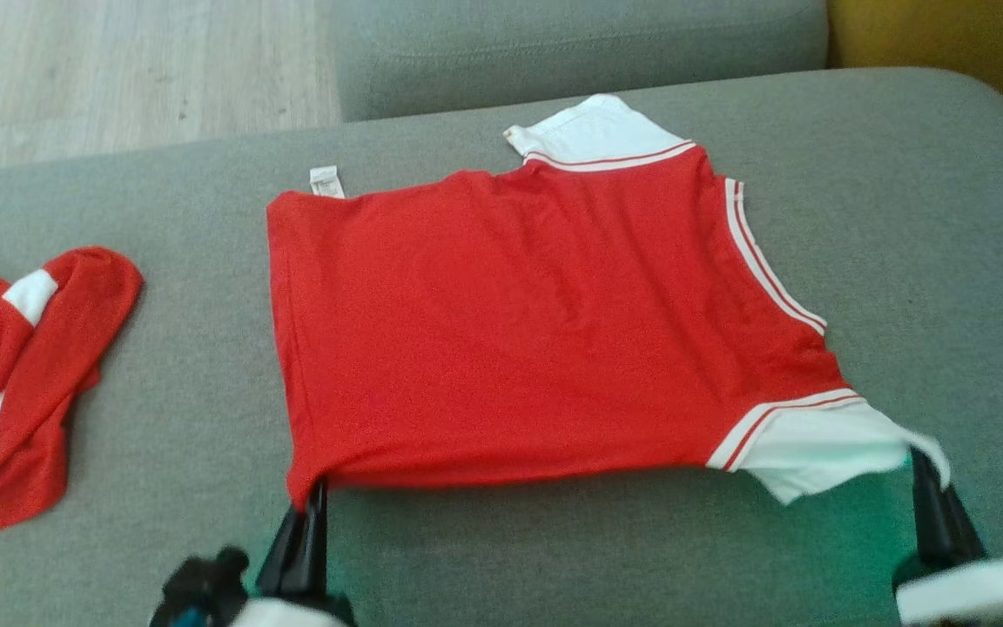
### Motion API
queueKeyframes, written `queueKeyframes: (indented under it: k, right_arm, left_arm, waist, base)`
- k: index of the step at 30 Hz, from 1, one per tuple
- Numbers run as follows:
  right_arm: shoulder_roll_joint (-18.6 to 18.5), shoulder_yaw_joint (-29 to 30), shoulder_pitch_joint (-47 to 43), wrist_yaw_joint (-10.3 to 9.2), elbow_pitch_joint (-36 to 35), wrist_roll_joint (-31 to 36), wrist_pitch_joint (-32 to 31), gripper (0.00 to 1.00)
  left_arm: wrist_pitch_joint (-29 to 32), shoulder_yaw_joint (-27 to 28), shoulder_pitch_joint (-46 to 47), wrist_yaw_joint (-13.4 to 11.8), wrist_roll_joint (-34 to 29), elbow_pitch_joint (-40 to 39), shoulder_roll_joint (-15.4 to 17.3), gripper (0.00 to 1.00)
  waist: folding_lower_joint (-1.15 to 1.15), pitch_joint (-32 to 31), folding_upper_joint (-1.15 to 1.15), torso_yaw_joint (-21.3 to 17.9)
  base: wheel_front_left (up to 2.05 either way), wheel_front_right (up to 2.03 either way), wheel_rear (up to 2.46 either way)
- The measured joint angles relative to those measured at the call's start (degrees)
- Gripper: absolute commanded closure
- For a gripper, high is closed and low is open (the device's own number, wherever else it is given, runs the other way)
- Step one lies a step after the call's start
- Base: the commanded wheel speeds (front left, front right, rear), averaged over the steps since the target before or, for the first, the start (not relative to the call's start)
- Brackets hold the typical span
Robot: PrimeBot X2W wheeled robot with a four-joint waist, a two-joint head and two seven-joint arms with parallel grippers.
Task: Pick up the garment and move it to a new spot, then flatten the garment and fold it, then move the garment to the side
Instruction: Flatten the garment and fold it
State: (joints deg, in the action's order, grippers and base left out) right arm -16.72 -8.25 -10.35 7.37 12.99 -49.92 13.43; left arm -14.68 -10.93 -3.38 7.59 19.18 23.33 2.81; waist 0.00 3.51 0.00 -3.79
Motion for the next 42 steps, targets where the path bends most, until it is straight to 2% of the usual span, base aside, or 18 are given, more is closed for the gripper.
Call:
queueKeyframes:
  k: [4,6,11,21,25,26,27,28,29,30,32,36,42]
  right_arm:
    - [1.97,1.62,5.51,0.00,0.85,-1.19,-2.91,1.00]
    - [3.16,1.87,11.62,0.00,2.30,-0.98,-5.02,1.00]
    - [3.67,1.74,19.81,0.00,6.44,1.75,-7.51,1.00]
    - [5.08,3.21,31.37,0.00,16.42,4.81,-8.48,1.00]
    - [5.21,3.31,34.85,0.00,20.38,6.56,-6.76,1.00]
    - [5.26,3.39,35.70,0.00,21.31,6.87,-6.05,0.95]
    - [5.31,3.42,36.47,0.00,22.16,7.25,-5.43,0.61]
    - [5.39,3.42,37.20,0.00,22.91,7.73,-4.52,0.00]
    - [5.54,3.37,37.80,0.00,23.45,8.27,-3.52,0.00]
    - [5.65,3.19,38.32,0.00,23.87,8.80,-2.60,0.00]
    - [5.60,2.20,38.73,0.00,23.94,10.76,-0.82,0.00]
    - [5.08,0.59,38.72,0.00,23.18,18.38,0.78,0.00]
    - [6.65,5.17,32.23,0.00,14.14,31.95,0.96,0.00]
  left_arm:
    - [0.00,-1.38,4.80,0.00,0.02,-0.16,0.24,1.00]
    - [0.00,-2.13,9.16,0.00,0.54,0.96,0.20,1.00]
    - [-0.01,-2.14,14.44,0.00,1.11,4.59,0.14,1.00]
    - [-0.01,-2.09,21.79,0.00,2.55,9.69,-0.16,1.00]
    - [-0.01,-2.24,24.30,0.00,2.41,11.73,-0.30,1.00]
    - [-0.01,-2.24,24.99,0.00,2.02,11.79,-0.35,1.00]
    - [-0.01,-2.24,25.77,0.00,1.66,11.94,-0.38,1.00]
    - [-0.01,-2.20,26.50,0.00,1.34,12.14,-0.43,0.87]
    - [-0.01,-2.05,27.00,0.00,0.98,12.20,-0.49,0.51]
    - [-0.01,-1.80,27.28,-0.02,0.40,12.18,-0.55,0.00]
    - [-0.01,-1.13,27.23,-0.87,-1.08,11.92,-0.58,0.00]
    - [-0.01,0.93,24.99,-4.58,-4.48,8.50,-0.63,0.00]
    - [-0.01,1.32,16.68,-8.70,-8.15,1.07,-0.59,0.00]
  waist:
    - [0.01,1.33,0.00,0.52]
    - [0.01,2.74,0.00,1.12]
    - [0.02,5.46,0.00,2.31]
    - [0.02,10.37,0.00,4.53]
    - [0.01,11.63,0.00,4.67]
    - [0.01,11.89,0.00,4.66]
    - [0.01,12.09,0.00,4.66]
    - [0.02,12.23,0.00,4.65]
    - [0.02,12.28,0.00,4.64]
    - [0.01,12.25,0.00,4.64]
    - [0.01,11.94,0.00,4.66]
    - [0.01,10.83,0.00,4.56]
    - [0.00,8.32,0.00,4.39]
  base:
    - [0.00,0.00,0.00]
    - [0.00,0.00,0.00]
    - [0.00,0.00,0.00]
    - [0.00,0.00,0.00]
    - [0.00,0.00,0.00]
    - [0.00,0.00,0.00]
    - [0.00,0.00,0.00]
    - [0.00,0.00,0.00]
    - [0.00,0.00,0.00]
    - [0.00,0.00,0.00]
    - [0.00,0.00,0.00]
    - [0.00,0.00,0.00]
    - [0.00,0.00,0.00]
